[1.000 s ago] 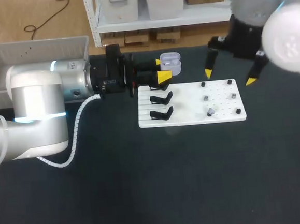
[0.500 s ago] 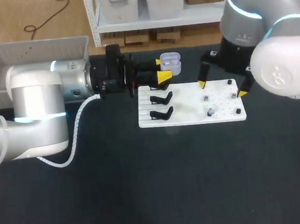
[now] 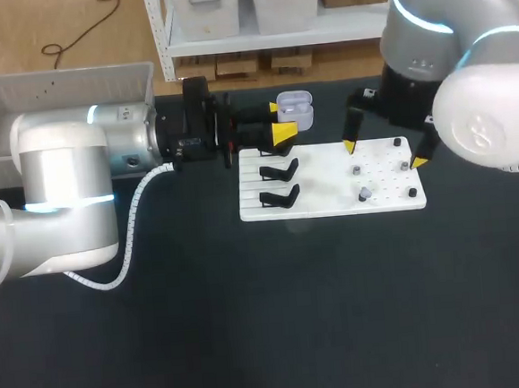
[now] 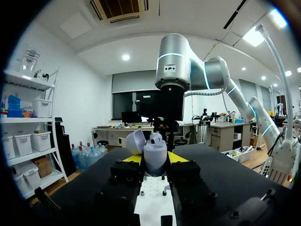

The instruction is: Pick up each earbud case from the left stands, insert the matching earbuds, close the lid, and place the case in the box.

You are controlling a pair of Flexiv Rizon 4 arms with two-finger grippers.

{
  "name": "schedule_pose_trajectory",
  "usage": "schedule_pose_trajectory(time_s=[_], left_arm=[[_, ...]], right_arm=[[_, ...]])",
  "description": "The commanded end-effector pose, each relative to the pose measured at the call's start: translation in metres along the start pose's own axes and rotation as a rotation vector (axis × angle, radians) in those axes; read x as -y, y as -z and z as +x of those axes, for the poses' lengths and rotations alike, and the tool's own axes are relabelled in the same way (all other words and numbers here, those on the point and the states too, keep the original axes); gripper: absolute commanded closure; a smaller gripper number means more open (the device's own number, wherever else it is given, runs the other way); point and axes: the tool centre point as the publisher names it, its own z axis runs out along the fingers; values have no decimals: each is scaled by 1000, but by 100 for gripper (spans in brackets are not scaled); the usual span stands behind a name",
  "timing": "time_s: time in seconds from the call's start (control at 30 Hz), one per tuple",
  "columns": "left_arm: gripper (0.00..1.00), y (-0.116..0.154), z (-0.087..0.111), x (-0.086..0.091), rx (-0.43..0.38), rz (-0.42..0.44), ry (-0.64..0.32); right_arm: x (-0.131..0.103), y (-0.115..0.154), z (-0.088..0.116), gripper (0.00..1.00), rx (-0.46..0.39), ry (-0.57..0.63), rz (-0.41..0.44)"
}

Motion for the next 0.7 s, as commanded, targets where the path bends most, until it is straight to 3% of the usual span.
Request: schedule_pose_trajectory(time_s=[0.03, 0.2, 0.47, 0.7], left_arm=[[100, 0, 1, 1, 1, -6, -3], [100, 0, 1, 1, 1, -6, -3], [100, 0, 1, 1, 1, -6, -3], [100, 0, 1, 1, 1, -6, -3]], right_arm=[[0, -5, -6, 0, 14, 16, -5], [2, -16, -9, 0, 28, 61, 0], [1, -40, 11, 0, 7, 109, -63], [3, -50, 16, 0, -14, 133, -82]])
